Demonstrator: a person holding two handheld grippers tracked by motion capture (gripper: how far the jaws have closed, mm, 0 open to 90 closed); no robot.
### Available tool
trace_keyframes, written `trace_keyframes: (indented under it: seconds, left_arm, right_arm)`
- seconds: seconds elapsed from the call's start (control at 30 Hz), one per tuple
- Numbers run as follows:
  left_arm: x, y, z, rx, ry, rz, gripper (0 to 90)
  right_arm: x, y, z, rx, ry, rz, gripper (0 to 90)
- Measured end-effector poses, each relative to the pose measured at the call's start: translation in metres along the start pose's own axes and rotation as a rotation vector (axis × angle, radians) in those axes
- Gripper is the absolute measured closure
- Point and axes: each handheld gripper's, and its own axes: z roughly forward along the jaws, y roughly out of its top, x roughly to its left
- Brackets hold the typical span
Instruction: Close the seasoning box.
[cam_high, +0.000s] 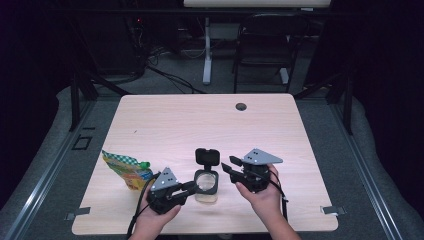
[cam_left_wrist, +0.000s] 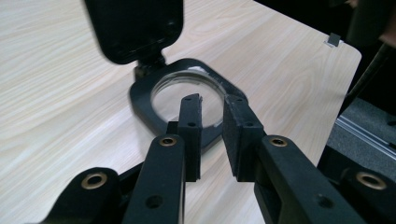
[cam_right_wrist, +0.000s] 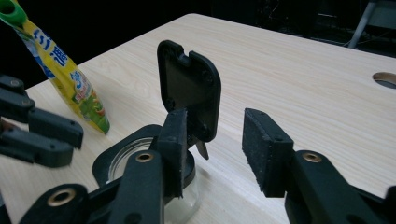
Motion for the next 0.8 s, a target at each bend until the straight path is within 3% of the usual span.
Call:
trace_keyframes:
  seconds: [0.1,0.17,0.3,0.37,0.73,0.8]
  left_arm:
    - [0.006,-0.002,-0.016,0.001,0.026,-0.028,74.6]
    - [0.008,-0.003,-0.023,0.000,0.031,-0.035,73.4]
    - [0.014,-0.006,-0.040,-0.004,0.048,-0.052,71.2]
    - [0.017,-0.007,-0.050,-0.006,0.070,-0.047,70.2]
    - [0.036,-0.016,-0.079,-0.036,0.062,-0.057,69.7]
    - [0.039,-0.022,-0.083,-0.033,0.079,-0.065,69.4]
  right_arm:
    - [0.001,0.004,-0.013,0.012,0.016,-0.001,59.9]
    - [0.004,0.007,-0.019,-0.001,-0.006,-0.005,58.6]
    - [0.013,0.015,-0.029,-0.002,-0.016,-0.057,56.5]
    - [0.016,0.018,-0.030,-0.004,-0.026,-0.076,57.4]
    - [0.032,0.036,-0.020,0.022,0.003,-0.152,61.3]
    - [0.037,0.039,-0.015,0.025,0.019,-0.160,61.3]
